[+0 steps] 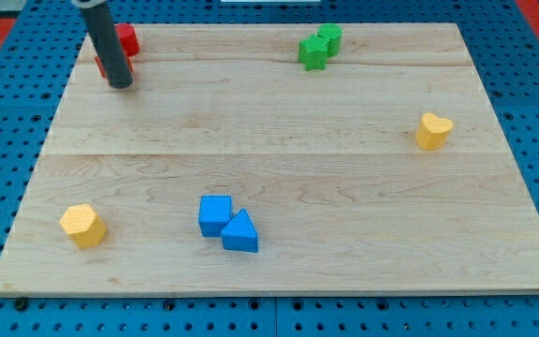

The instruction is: Place yellow hexagon above yellow heart

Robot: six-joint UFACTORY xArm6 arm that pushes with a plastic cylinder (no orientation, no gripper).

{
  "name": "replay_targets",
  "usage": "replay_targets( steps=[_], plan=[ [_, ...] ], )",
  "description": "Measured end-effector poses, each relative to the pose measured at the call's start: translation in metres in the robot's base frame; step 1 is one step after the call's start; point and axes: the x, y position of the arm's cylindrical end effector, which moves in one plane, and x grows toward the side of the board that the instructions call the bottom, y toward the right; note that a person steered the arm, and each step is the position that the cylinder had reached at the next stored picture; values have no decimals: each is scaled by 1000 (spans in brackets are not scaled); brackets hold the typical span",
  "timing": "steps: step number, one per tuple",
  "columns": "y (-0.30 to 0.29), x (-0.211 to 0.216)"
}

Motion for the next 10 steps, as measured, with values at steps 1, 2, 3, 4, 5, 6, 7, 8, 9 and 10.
replay_targets(
  steps=[1, 2, 3, 4, 5, 6, 7, 8, 9, 10],
  plan=[
    [18, -11],
    [53, 20],
    [74, 38],
    [100, 73],
    [125, 101],
    [141, 138],
    [151, 166],
    [158, 173],
    [169, 173],
    [183, 183]
  ],
)
